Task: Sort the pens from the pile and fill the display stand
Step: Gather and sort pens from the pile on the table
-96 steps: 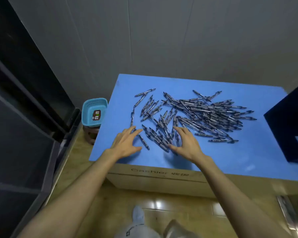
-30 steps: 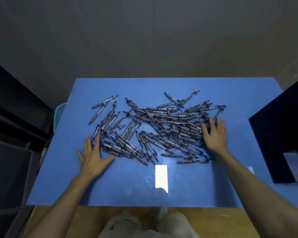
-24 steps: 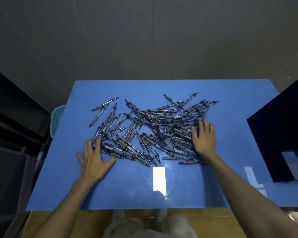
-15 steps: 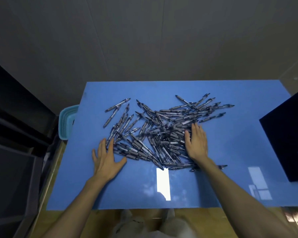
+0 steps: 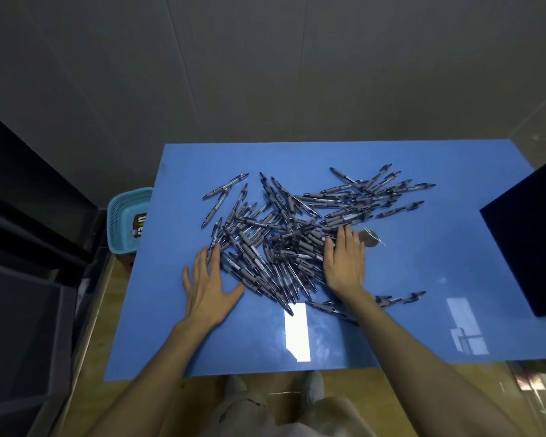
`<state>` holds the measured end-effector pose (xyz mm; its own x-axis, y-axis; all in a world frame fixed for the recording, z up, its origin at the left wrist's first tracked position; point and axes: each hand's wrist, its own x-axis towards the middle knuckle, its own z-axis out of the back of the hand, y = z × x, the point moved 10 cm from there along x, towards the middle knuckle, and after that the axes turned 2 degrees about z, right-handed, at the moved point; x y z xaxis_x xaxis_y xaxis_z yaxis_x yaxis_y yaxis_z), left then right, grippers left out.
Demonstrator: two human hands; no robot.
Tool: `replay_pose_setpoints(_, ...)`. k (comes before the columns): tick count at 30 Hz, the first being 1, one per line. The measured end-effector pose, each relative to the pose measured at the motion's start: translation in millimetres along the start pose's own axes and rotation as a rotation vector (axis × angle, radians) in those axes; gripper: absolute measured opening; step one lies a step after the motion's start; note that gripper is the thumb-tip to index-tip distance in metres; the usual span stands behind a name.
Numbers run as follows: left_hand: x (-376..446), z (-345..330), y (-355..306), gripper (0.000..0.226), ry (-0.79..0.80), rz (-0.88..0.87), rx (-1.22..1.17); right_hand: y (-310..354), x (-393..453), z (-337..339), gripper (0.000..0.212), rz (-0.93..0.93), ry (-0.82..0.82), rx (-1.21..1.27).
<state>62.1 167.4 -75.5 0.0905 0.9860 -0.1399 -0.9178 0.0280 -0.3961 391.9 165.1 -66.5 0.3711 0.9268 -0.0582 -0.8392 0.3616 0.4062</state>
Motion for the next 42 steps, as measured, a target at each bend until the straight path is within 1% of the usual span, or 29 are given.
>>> replay_pose_setpoints(3, -2, 0, -1, 0.103, 0.000, -0.023, -0.007, 4, -2, -3, 0.066, 0.003, 0.021, 0.016)
replay_pose_setpoints(6, -5, -2, 0, 0.101, 0.001, -0.054, -0.004, -4, -5, 7, 0.068, 0.053, 0.014, 0.065)
replay_pose_setpoints(9, -6, -5, 1, 0.102, 0.004, -0.071, 0.018, -34, -14, 30, 0.070, 0.070, -0.058, 0.055)
replay_pose_setpoints(12, -8, -5, 1, 0.102, 0.005, -0.067, 0.023, -77, -32, 52, 0.072, 0.056, -0.091, -0.004)
replay_pose_setpoints(16, -9, -5, -2, 0.103, 0.002, -0.045, 0.028, -124, -60, 63, 0.075, -0.016, -0.087, -0.052)
replay_pose_setpoints(19, -10, -3, -5, 0.102, -0.006, -0.046, 0.022, -132, -75, 52, 0.081, -0.032, -0.051, -0.103)
replay_pose_setpoints(23, -11, -1, -4, 0.102, -0.011, -0.057, 0.040, -107, -86, 40, 0.083, -0.033, -0.018, -0.065)
replay_pose_setpoints(28, -11, -3, 1, 0.104, 0.006, -0.092, 0.053, -50, -92, 16, 0.087, 0.062, 0.012, -0.043)
replay_pose_setpoints(31, -15, -1, 2, 0.103, 0.017, -0.108, 0.040, -23, -90, 3, 0.084, 0.085, 0.013, -0.044)
replay_pose_setpoints(34, -21, 2, 6, 0.101, 0.021, -0.127, 0.022, -5, -84, -7, 0.082, 0.060, 0.020, -0.058)
replay_pose_setpoints(37, -25, 4, 12, 0.101, 0.031, -0.132, -0.001, 10, -81, -11, 0.081, 0.003, -0.014, -0.061)
replay_pose_setpoints(42, -28, 12, 15, 0.087, 0.004, -0.143, -0.096, 31, -79, -24, 0.080, -0.045, -0.032, -0.047)
